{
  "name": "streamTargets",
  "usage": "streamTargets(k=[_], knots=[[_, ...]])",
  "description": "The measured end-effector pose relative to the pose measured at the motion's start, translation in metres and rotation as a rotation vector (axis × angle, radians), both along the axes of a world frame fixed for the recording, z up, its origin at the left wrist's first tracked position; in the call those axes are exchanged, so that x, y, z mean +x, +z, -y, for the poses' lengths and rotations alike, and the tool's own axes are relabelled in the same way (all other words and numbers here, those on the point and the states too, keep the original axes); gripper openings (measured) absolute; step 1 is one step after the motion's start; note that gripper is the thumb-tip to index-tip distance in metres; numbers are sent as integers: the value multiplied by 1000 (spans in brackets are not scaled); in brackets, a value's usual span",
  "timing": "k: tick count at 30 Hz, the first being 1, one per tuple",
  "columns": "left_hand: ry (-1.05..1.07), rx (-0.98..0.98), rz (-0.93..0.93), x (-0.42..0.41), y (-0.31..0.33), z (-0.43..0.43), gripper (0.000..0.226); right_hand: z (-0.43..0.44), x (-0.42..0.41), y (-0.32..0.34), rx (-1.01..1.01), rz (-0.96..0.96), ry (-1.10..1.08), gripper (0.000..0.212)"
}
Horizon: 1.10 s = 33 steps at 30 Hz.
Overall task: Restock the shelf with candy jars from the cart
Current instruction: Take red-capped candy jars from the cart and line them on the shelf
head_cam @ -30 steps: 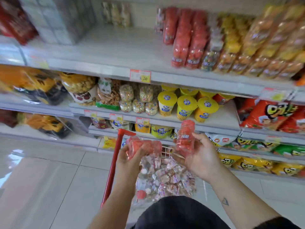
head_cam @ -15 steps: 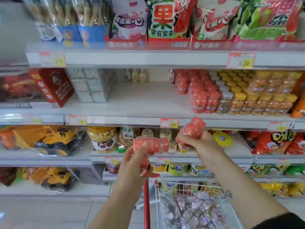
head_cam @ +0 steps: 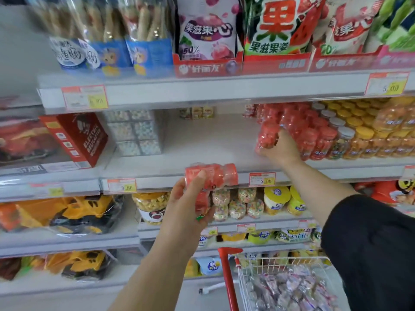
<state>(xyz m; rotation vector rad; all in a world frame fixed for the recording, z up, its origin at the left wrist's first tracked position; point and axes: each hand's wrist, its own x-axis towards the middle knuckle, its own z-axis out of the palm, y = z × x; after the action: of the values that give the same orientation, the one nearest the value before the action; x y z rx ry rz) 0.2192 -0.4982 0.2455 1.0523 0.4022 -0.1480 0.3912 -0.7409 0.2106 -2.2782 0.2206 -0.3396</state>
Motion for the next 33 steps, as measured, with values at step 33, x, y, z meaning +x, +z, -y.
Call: streamTargets(k=[33], knots=[[51, -28, -11, 22, -12, 47, 55, -11, 18, -15, -386, -333, 16, 73]])
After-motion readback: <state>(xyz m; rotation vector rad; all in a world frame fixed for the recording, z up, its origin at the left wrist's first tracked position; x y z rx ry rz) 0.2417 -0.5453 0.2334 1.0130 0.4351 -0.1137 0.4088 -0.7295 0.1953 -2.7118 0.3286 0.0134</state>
